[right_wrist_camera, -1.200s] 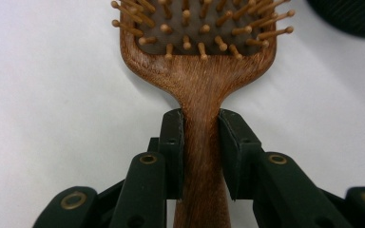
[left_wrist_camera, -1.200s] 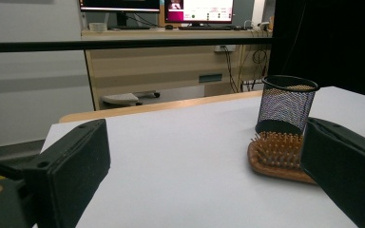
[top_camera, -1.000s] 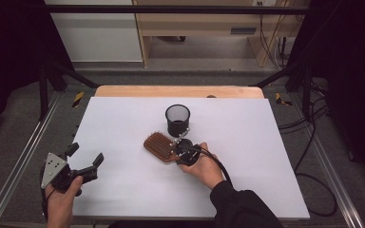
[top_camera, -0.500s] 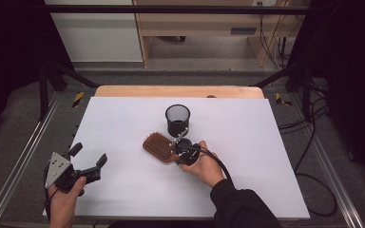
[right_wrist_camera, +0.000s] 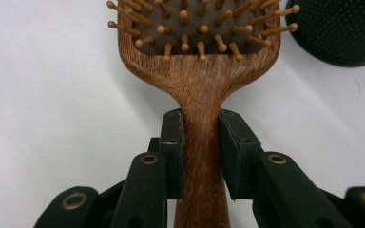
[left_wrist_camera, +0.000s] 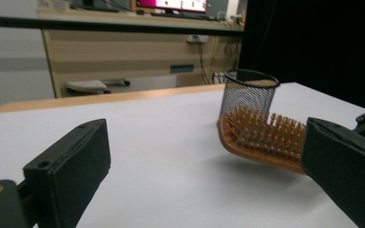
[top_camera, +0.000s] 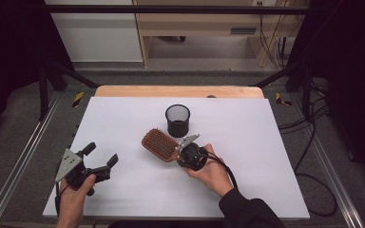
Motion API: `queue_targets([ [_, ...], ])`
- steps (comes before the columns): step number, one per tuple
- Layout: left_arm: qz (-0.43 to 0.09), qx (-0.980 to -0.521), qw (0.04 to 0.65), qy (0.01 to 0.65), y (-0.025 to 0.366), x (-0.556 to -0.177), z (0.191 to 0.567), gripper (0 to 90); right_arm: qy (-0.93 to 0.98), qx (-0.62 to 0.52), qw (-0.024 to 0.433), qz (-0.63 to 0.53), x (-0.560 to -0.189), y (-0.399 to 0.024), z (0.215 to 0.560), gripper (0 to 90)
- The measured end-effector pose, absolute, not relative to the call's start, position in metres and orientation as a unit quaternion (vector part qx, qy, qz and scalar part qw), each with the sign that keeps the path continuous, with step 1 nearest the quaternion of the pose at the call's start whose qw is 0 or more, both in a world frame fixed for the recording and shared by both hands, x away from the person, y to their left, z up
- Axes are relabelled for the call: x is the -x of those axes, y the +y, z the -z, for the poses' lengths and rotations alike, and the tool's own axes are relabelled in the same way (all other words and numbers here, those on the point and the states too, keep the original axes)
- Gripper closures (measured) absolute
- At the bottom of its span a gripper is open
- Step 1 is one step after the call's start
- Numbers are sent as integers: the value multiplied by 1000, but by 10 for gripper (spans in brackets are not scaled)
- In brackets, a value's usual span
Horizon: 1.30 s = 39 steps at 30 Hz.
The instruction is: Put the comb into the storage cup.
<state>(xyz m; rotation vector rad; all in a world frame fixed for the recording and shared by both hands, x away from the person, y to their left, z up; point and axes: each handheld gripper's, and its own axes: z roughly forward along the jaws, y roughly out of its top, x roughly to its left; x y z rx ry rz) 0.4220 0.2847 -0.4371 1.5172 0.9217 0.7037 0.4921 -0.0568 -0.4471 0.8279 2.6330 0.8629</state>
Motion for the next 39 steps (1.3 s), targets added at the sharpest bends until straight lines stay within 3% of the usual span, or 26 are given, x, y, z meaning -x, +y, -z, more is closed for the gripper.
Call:
queue_targets([
  [9, -253, -647, 605, 389, 250, -451, 434, 32, 881, -289, 141, -346, -486, -66, 443, 729],
  [21, -150, -617, 655, 409, 228, -476, 440, 35, 861, -277, 161, -394, -473, -60, 438, 729],
  [39, -99, -593, 678, 423, 226, -475, 443, 88, 851, -260, 159, -427, -463, -39, 437, 728],
])
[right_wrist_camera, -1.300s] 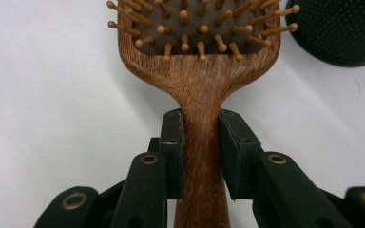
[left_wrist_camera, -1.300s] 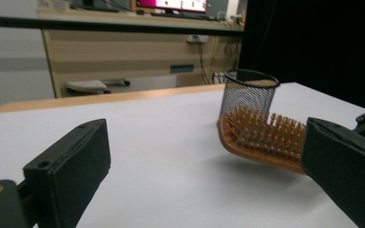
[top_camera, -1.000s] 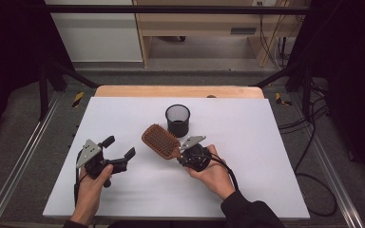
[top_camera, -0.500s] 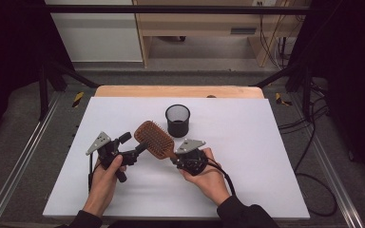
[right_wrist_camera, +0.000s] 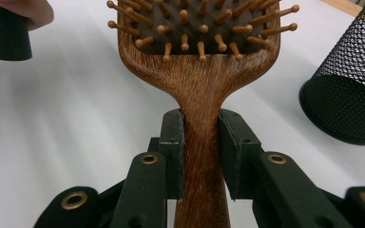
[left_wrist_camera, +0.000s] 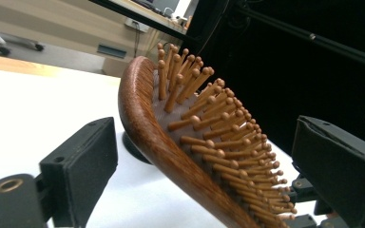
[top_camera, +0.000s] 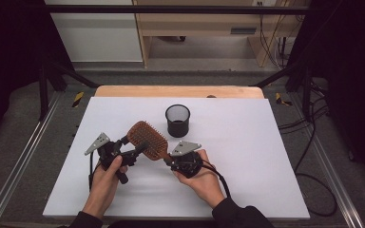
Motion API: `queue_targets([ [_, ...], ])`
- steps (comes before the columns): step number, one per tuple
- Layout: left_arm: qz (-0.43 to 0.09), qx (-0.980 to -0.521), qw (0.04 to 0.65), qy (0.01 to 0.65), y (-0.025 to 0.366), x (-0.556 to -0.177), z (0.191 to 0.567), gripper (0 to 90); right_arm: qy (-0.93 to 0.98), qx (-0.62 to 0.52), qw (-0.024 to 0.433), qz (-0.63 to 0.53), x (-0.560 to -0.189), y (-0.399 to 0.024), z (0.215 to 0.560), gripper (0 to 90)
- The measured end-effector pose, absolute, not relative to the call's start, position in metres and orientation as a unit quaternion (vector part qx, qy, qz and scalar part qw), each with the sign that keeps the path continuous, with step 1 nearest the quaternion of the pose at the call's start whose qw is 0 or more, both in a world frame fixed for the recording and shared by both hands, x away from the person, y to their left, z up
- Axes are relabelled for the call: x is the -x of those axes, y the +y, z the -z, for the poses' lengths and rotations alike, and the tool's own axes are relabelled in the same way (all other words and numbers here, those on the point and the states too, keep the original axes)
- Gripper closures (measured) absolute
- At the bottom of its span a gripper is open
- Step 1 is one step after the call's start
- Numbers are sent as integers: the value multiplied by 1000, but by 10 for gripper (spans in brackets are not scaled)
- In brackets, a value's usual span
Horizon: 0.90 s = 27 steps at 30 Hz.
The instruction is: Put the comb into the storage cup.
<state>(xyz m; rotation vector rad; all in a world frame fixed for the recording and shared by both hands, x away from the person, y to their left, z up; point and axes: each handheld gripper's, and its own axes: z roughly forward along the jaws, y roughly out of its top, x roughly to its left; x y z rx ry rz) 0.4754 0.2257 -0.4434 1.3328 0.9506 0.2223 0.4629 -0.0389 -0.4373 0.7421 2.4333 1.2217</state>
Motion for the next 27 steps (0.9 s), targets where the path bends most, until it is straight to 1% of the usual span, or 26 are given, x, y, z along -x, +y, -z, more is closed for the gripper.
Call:
queue_targets([
  [1, -95, -590, 680, 425, 225, -476, 443, 127, 853, -256, 160, -426, -462, -38, 438, 728],
  [2, -94, -587, 681, 426, 225, -477, 443, 127, 853, -256, 160, -426, -462, -38, 438, 728],
  [5, -85, -579, 684, 437, 227, -476, 441, 174, 855, -250, 160, -426, -460, -34, 439, 728],
  [7, -79, -569, 687, 446, 228, -475, 440, 189, 854, -249, 160, -427, -459, -34, 438, 728],
  [9, -68, -552, 694, 457, 230, -475, 439, 231, 853, -248, 160, -431, -458, -32, 438, 728],
  [13, -62, -544, 698, 463, 234, -472, 435, 325, 853, -241, 165, -434, -455, -29, 436, 729],
  [16, -64, -543, 697, 464, 235, -471, 432, 346, 853, -238, 169, -434, -453, -27, 435, 729],
  [27, -59, -540, 700, 462, 230, -468, 423, 375, 850, -231, 176, -440, -449, -25, 433, 729],
])
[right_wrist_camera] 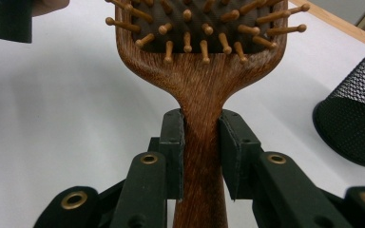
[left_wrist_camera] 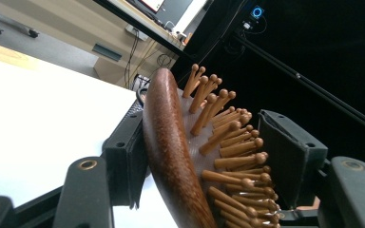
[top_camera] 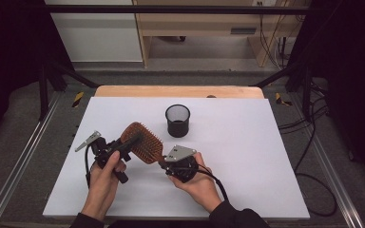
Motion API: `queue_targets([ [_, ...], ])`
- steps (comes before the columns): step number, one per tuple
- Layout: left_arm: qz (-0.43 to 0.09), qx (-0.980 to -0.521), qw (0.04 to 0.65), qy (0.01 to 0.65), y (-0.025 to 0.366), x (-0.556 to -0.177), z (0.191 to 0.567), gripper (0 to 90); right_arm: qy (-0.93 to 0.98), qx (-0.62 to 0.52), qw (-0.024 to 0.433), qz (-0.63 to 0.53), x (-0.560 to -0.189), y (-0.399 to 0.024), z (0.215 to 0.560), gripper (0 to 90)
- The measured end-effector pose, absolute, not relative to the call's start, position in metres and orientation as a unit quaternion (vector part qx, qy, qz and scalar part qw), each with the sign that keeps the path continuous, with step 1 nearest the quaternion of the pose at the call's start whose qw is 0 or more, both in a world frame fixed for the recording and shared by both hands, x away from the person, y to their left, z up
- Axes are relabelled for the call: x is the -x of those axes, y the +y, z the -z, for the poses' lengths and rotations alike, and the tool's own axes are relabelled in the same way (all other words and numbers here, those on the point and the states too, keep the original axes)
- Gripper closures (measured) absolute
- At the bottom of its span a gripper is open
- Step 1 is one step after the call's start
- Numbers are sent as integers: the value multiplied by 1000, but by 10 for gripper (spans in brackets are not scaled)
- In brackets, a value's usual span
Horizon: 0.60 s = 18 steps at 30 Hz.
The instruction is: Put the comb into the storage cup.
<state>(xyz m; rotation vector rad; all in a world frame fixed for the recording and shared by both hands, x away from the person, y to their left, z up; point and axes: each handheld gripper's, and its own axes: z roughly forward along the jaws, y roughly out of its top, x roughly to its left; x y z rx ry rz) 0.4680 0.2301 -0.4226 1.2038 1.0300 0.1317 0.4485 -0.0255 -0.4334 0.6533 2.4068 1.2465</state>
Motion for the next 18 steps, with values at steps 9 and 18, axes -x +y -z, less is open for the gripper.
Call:
queue_targets([
  [9, -53, -532, 705, 467, 233, -464, 419, 434, 850, -228, 180, -439, -446, -21, 434, 729],
  [18, -48, -525, 705, 474, 230, -458, 410, 503, 849, -229, 180, -441, -445, -17, 433, 729],
])
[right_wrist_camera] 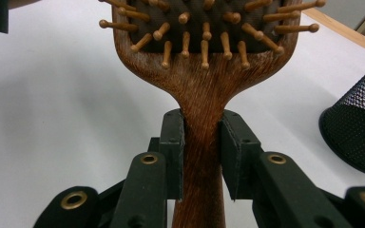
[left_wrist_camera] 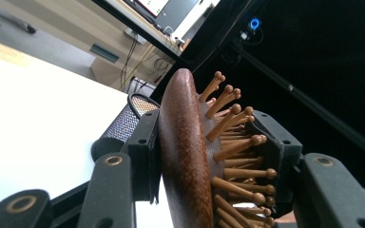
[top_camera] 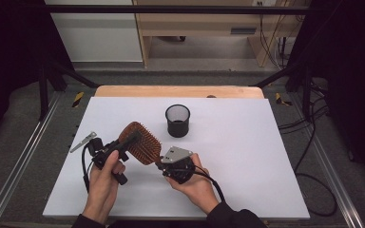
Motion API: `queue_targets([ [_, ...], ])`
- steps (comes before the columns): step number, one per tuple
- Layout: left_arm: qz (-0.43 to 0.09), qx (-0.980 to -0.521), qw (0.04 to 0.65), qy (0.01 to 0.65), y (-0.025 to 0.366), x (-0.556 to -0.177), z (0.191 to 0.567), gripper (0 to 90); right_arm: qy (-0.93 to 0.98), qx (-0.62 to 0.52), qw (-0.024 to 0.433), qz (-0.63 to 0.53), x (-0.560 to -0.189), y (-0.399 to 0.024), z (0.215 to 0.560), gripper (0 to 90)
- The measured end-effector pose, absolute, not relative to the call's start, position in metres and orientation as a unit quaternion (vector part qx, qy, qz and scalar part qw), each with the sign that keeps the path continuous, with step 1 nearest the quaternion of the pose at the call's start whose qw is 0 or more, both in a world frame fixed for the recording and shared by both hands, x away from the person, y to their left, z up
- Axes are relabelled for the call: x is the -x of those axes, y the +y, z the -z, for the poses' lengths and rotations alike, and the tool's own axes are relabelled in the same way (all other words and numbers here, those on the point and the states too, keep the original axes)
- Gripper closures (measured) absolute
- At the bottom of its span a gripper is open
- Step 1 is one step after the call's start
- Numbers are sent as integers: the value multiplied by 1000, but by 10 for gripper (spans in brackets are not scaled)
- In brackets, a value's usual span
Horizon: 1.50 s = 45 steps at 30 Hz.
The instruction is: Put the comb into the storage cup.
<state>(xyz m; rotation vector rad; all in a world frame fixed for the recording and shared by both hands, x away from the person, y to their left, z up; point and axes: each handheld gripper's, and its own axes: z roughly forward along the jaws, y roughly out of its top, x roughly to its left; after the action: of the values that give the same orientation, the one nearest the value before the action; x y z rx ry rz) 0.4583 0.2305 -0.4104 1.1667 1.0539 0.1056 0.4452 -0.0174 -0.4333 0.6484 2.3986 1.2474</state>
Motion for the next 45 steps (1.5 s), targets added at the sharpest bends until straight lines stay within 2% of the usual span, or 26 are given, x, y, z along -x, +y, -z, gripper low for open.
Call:
queue_targets([
  [10, -43, -530, 708, 466, 221, -461, 407, 511, 843, -249, 166, -448, -447, -23, 436, 727],
  [34, -46, -520, 712, 469, 226, -457, 412, 520, 843, -249, 130, -460, -451, -19, 441, 718],
  [45, -46, -523, 709, 472, 225, -456, 416, 520, 837, -256, 130, -465, -451, -20, 442, 590],
])
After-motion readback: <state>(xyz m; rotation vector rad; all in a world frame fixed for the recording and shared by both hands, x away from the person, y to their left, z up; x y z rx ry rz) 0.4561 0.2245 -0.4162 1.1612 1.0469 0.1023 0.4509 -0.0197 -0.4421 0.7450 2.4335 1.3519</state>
